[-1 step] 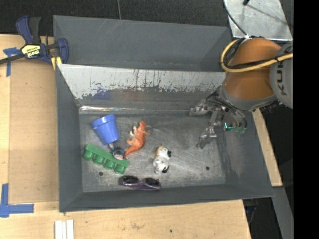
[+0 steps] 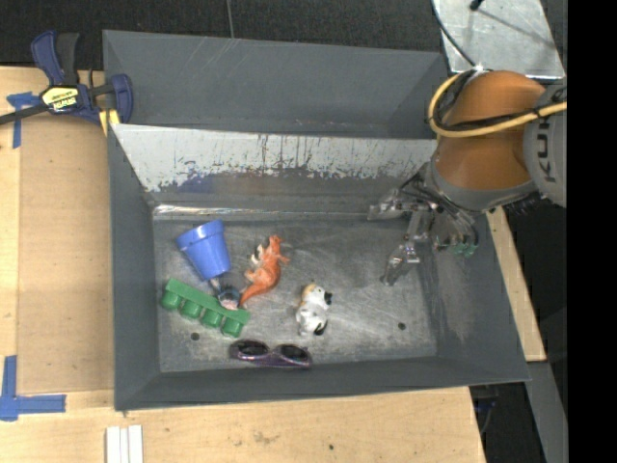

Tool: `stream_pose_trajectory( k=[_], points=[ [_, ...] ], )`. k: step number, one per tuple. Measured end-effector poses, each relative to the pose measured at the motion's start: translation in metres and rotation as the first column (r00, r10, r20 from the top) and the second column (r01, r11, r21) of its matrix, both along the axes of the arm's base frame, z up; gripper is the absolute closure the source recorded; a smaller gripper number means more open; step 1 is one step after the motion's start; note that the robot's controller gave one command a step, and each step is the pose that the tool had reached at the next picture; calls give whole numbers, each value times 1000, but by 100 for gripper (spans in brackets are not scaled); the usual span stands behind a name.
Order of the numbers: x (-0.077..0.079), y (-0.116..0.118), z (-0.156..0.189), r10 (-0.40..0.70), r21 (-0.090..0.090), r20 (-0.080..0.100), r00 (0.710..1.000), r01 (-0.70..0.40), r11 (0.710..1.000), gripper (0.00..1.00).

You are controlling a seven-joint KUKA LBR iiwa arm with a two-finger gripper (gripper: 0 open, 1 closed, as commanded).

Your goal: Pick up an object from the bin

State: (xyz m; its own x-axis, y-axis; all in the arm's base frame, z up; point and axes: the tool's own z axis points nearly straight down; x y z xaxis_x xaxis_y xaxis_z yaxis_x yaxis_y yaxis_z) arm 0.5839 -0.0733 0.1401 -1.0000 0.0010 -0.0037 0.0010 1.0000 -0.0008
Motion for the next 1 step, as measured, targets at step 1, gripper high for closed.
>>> stream_pose_trajectory(
  k=[1],
  points=[
    [-27, 40, -54, 75, -1, 3, 997, -75, 997, 0]
  ],
)
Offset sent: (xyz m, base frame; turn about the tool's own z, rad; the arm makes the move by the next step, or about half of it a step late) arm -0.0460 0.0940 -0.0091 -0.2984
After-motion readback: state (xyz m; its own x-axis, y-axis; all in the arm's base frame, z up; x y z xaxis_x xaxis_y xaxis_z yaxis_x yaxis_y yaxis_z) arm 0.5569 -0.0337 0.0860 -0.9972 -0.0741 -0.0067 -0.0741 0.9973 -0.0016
